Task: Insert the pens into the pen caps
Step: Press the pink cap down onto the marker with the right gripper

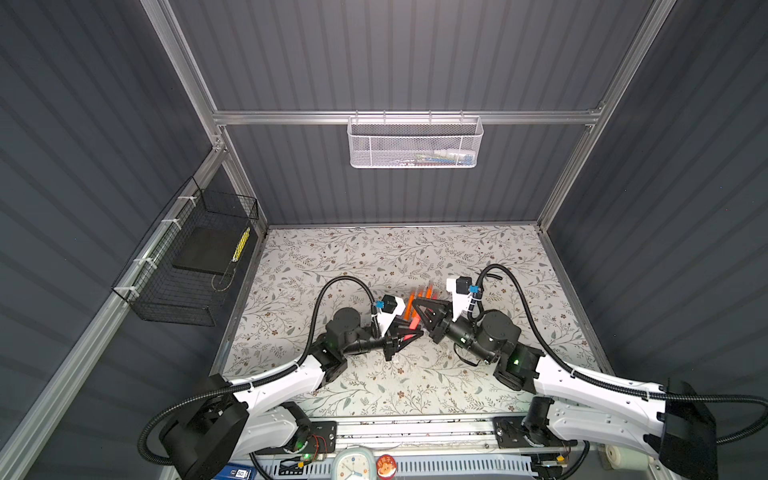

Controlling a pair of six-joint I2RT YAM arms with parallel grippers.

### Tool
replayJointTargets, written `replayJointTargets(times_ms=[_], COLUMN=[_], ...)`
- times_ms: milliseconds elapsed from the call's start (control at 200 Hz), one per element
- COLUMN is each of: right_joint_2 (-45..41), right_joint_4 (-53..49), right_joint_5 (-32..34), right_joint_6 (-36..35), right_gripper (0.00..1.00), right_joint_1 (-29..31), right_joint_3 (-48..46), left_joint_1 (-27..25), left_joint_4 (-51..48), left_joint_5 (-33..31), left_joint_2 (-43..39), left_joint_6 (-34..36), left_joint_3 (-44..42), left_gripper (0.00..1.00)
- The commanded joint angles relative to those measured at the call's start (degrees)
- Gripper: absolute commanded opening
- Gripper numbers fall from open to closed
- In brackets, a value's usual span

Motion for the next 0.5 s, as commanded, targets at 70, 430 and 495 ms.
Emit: replayJointTargets(times_ms=[70, 430, 495], right_joint_2=[-0.61, 12.33, 14.16], right_joint_4=[-2.73, -5.33, -4.39], right_joint_5=[-7.89, 11.37, 13.21], right_joint_6=[-5.31, 6.16, 7.82], right_gripper=[0.0, 0.0, 0.0], right_joint_1=[4.39, 13.19, 14.11], right_joint_3=[-2.72, 2.27, 2.51], left_joint_1=[3.58, 3.06, 2.76], left_joint_4=[7.73, 0.16, 0.99], left_joint_5=[-0.79, -31.2, -34.6], left_joint_2=[0.43, -5.31, -5.78], left_joint_6=[-0.27, 7.01, 7.3], left_joint_3=[5.05, 5.32, 4.92], left_gripper=[0.0, 0.0, 0.0])
